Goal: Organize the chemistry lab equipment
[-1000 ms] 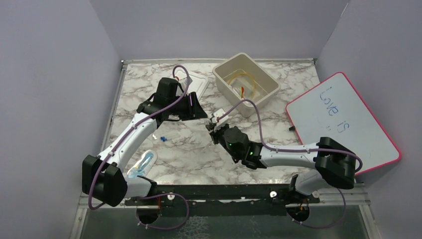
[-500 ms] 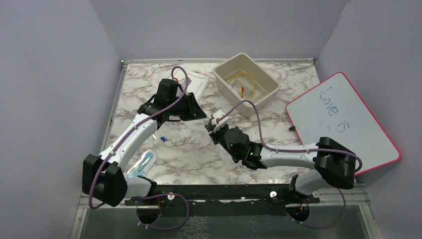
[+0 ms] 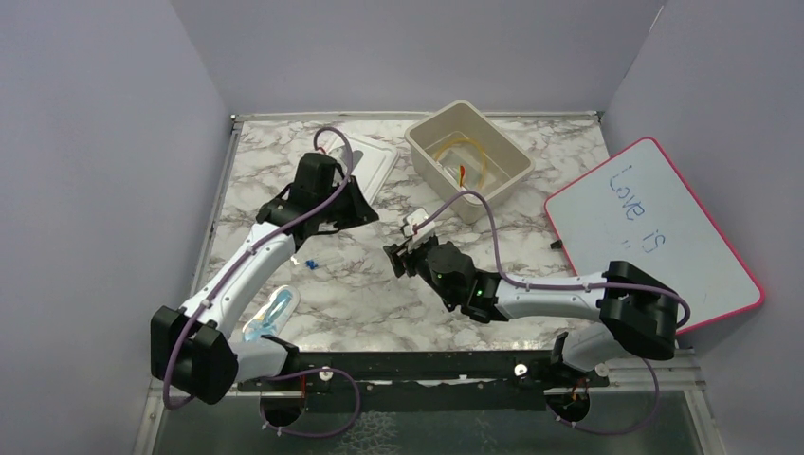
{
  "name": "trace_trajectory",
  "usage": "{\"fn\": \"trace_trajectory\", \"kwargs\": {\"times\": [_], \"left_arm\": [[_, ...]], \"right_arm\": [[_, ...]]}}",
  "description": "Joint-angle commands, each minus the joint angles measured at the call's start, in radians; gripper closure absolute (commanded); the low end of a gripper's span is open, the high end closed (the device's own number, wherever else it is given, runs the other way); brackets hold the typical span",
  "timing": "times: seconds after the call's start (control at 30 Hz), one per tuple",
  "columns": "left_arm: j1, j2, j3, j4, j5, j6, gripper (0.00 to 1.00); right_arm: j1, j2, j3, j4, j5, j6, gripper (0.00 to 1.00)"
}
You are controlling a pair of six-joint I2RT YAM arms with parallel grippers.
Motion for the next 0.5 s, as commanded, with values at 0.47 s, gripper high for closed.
{"fn": "trace_trajectory", "kwargs": {"times": [0.47], "left_arm": [[-0.063,-0.198,-0.177,0.017,-1.049,-0.114,0.97]], "right_arm": [[-0.012,-0.15,-0.123,-0.141,0.092,0.209,0.38]]}}
